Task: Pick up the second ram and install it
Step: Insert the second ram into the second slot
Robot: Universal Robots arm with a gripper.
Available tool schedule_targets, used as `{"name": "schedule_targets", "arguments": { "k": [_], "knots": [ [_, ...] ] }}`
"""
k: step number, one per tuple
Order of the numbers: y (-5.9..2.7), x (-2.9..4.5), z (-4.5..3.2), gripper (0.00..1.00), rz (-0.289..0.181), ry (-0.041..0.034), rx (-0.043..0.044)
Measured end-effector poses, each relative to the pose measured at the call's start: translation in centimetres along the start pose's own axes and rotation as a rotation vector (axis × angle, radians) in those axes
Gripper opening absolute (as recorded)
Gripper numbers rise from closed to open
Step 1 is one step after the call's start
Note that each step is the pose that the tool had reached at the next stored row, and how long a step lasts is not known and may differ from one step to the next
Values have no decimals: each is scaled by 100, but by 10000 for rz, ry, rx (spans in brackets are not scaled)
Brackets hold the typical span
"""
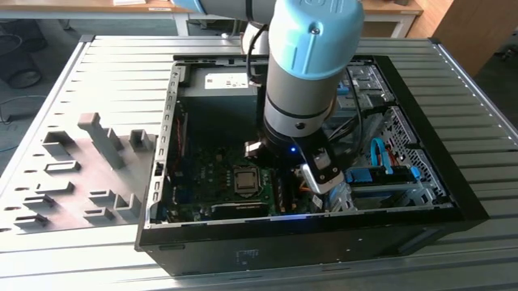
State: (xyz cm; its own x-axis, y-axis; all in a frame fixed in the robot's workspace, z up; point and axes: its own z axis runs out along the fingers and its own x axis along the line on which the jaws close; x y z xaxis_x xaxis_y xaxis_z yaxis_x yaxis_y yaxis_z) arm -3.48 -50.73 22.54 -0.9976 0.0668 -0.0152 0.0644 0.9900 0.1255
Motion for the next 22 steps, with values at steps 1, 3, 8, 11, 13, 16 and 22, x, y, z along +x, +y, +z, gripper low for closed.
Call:
{"name": "schedule_targets", "arguments": {
  "k": [1,3,8,11,13,16,22],
  "knots": [
    [-2,4,11,14,-3,0,0],
    [-4,12,21,14,-9,2,3],
    [-4,20,23,14,-13,-12,0],
    [-1,21,22,14,-12,-17,-1],
    [4,22,17,14,-12,-21,1],
    [24,24,19,14,-13,-25,22],
    [55,26,24,14,-15,-28,49]
  ]
}}
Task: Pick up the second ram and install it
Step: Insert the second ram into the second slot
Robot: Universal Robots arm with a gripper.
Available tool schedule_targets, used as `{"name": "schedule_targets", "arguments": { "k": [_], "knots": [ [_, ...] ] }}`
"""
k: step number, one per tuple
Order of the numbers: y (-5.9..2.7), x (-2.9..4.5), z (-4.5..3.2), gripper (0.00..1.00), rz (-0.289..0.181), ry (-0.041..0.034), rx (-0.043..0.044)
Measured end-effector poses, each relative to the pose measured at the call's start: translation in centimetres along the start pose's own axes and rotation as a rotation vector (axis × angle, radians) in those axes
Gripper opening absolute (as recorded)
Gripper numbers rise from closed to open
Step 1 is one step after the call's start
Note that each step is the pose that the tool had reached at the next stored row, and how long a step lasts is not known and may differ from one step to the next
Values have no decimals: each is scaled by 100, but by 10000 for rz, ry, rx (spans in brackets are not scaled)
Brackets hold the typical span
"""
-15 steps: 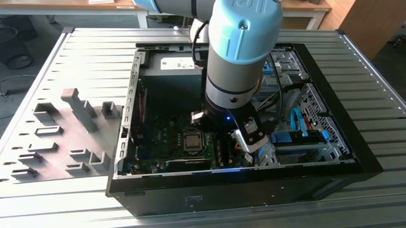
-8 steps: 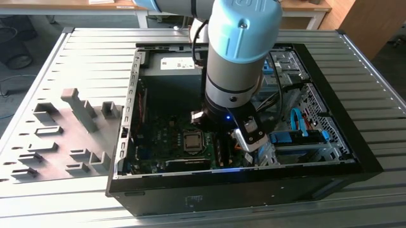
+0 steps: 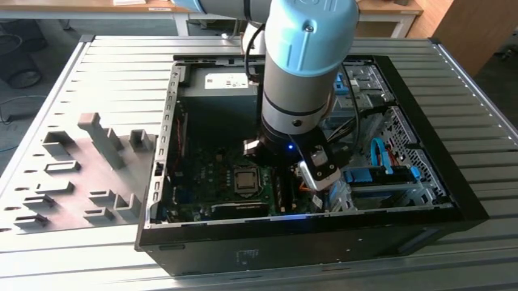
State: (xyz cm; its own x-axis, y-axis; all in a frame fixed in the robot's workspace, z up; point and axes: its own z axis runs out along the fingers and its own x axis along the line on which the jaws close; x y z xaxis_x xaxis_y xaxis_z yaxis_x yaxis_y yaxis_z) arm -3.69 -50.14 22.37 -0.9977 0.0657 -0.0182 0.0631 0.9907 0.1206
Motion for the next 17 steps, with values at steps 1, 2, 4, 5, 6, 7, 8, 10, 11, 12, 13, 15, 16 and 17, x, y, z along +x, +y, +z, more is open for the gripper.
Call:
{"name": "schedule_targets", "arguments": {
  "k": [1,2,4,5,6,7,8,10,11,12,13,15,16,17],
  "knots": [
    [2,0,0,14,0,0,10],
    [6,1,0,14,0,-1,25],
    [13,2,1,14,0,-4,66],
    [19,3,3,14,0,-6,91],
    [26,3,4,14,-1,-7,115],
    [36,3,7,14,-2,-8,135],
    [47,4,9,14,-3,-9,150],
    [55,3,10,14,-5,-12,181],
    [56,4,10,14,-6,-14,230],
    [56,5,10,14,-7,-20,326],
    [58,5,12,14,-9,-27,415],
    [57,4,11,14,-13,-33,515],
    [57,4,11,14,-13,-32,519],
    [57,4,10,14,-14,-32,521]
  ]
}}
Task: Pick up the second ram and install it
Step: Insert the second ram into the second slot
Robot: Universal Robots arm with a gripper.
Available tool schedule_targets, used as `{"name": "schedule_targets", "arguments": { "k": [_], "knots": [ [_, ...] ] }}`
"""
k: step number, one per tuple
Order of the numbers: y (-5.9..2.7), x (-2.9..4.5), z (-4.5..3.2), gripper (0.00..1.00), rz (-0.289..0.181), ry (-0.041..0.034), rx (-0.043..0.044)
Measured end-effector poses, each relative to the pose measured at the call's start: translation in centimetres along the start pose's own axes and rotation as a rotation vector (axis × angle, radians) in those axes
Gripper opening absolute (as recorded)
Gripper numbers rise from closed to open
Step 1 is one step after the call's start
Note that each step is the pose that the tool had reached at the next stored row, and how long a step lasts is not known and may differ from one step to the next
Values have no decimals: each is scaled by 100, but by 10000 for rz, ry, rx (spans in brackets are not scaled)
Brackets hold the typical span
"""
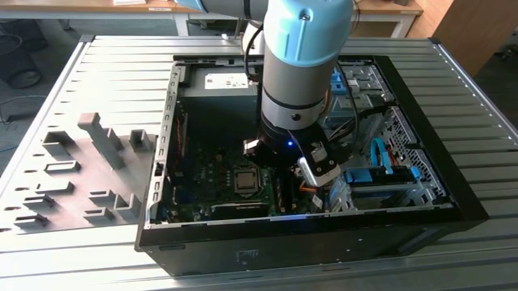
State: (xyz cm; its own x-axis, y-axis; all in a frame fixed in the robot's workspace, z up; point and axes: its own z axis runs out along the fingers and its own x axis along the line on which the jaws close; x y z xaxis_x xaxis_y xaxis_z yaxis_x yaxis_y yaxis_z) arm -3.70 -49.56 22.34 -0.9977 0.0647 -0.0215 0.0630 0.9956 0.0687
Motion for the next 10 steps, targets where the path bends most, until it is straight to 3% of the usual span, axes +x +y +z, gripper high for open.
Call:
{"name": "schedule_targets", "arguments": {
  "k": [7,10],
  "knots": [
    [4,-1,-43,14,-11,0,-2],
    [7,0,-41,14,-282,19,-8]
  ]
}}
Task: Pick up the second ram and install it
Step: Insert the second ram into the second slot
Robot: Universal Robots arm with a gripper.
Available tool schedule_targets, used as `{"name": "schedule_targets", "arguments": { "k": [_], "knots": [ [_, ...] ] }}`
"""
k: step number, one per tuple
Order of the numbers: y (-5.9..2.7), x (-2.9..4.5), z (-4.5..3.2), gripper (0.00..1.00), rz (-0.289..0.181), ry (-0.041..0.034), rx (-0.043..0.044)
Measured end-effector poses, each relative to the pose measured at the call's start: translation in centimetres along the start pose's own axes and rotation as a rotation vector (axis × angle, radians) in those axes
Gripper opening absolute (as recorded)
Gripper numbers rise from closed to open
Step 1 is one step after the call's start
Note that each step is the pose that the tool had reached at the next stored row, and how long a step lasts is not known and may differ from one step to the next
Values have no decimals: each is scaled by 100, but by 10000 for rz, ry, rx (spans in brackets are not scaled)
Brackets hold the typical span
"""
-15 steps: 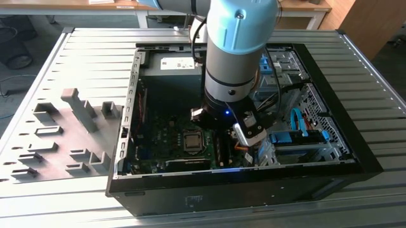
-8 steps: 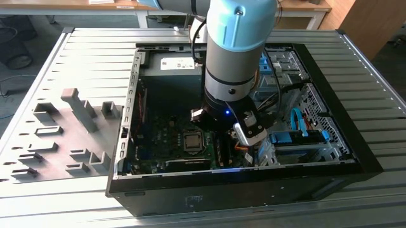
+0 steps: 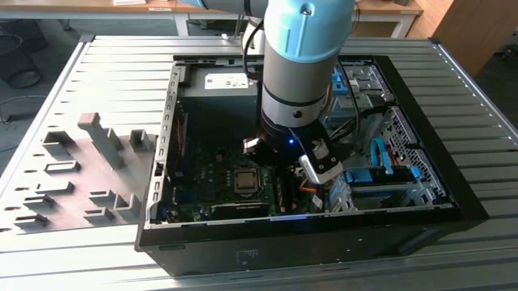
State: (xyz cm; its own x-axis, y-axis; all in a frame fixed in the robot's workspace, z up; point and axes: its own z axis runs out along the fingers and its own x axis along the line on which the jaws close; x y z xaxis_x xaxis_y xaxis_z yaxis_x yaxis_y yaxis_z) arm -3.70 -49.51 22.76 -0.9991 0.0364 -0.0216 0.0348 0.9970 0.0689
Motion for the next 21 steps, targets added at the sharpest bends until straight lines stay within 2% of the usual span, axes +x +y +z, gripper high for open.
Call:
{"name": "schedule_targets", "arguments": {
  "k": [3,6,12,21],
  "knots": [
    [26,0,7,14,-100,8,-13],
    [37,1,15,14,-125,12,-90],
    [38,2,17,14,-602,46,-103],
    [38,1,24,14,-612,49,-104]
  ]
}}
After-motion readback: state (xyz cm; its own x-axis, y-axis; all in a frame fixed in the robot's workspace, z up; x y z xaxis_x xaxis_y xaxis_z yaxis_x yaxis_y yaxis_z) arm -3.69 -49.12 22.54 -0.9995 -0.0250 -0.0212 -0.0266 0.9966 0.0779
